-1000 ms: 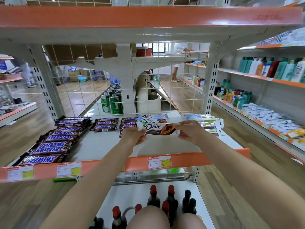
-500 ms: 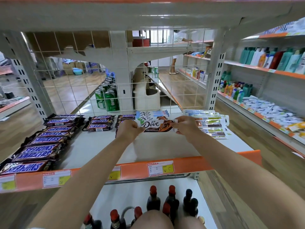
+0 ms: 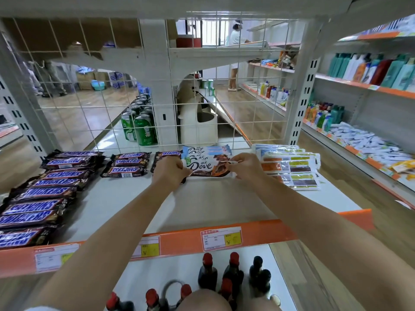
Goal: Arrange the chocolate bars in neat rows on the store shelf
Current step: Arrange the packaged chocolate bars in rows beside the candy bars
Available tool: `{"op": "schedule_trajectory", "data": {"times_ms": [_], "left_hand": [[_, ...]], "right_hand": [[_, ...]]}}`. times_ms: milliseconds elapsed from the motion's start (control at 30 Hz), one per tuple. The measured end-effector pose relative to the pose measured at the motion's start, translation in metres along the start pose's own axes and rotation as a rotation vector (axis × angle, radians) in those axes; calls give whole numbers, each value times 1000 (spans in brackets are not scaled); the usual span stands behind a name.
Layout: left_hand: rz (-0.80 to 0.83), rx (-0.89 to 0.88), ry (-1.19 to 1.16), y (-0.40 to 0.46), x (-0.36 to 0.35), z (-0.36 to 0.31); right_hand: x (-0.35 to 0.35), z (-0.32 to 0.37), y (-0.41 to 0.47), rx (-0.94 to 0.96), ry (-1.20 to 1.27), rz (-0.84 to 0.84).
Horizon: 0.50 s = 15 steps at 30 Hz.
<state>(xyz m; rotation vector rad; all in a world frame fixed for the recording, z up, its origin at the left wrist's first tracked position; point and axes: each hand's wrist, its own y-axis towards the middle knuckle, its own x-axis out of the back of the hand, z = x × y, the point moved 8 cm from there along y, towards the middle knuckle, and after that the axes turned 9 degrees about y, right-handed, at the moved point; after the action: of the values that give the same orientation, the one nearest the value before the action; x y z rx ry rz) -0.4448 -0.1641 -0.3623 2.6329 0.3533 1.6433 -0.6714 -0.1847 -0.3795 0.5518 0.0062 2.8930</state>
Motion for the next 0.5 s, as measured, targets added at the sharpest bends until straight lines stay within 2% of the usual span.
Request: {"op": "schedule_trajectory", "data": {"times_ms": [200, 500], "left_hand": [[18, -56, 103, 2, 2, -7], [36, -88, 131, -2, 4, -14]], "right_hand": [[0, 6, 5, 70, -146, -10], [0, 17, 6, 200, -278, -33]]}}
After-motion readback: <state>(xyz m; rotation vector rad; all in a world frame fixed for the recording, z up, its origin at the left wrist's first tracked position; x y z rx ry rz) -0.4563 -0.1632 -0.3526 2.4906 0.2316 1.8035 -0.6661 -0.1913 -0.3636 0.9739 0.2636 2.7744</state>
